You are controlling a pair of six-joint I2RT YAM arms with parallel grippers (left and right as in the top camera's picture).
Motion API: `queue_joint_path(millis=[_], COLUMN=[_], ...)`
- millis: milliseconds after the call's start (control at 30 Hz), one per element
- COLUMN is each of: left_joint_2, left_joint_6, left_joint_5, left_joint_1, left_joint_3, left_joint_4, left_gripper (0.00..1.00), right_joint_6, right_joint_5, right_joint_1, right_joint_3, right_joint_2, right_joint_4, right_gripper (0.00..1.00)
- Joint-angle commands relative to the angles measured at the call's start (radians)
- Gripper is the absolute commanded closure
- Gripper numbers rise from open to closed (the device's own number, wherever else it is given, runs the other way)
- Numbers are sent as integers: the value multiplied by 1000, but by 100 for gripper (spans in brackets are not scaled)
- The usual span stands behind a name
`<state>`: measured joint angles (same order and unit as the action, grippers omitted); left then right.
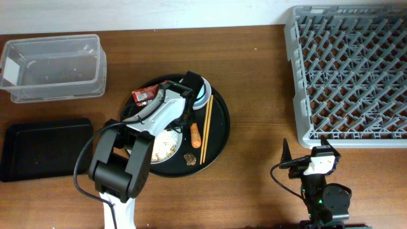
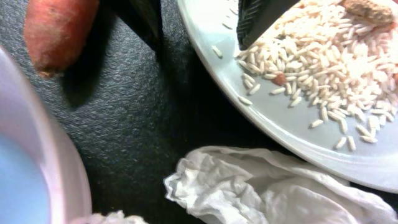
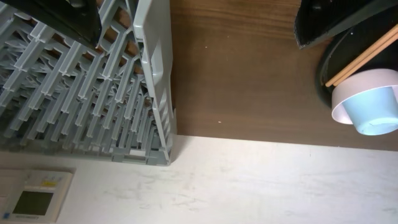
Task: Sort waste into correct bins and load items into the dishwasher rack
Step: 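Lower the left gripper and grasp the white plate's rim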
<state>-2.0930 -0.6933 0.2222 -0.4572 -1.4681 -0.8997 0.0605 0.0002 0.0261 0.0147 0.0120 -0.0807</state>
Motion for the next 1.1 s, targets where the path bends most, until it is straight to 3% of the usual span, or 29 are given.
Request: queue_joint_path(millis=[0,167,833,933,1067], left_joint_2=[-44,-44,-44,-44,-44], left_joint_6=[-2,-3,-3,-3,-3], left_joint_5=[45,44,31,28,28], left_joint_1=[2,-10,-11,-11,-12], left_joint_3=[6,6,6,6,6], left_joint_4=[-14,-8,-3,-10,-12], left_gripper=[65,75,92,98,99], right_joint_6=[2,2,2,2,2], right_joint_5=[9,9,9,9,9], right_joint_1=[6,6,6,6,6], right_joint_3=[-9,-9,-9,-9,-9], right_joint_2=[-8,-8,-8,-8,-8], right_joint_4=[-1,-1,-1,-1,-1], right_gripper=[2,2,2,2,2])
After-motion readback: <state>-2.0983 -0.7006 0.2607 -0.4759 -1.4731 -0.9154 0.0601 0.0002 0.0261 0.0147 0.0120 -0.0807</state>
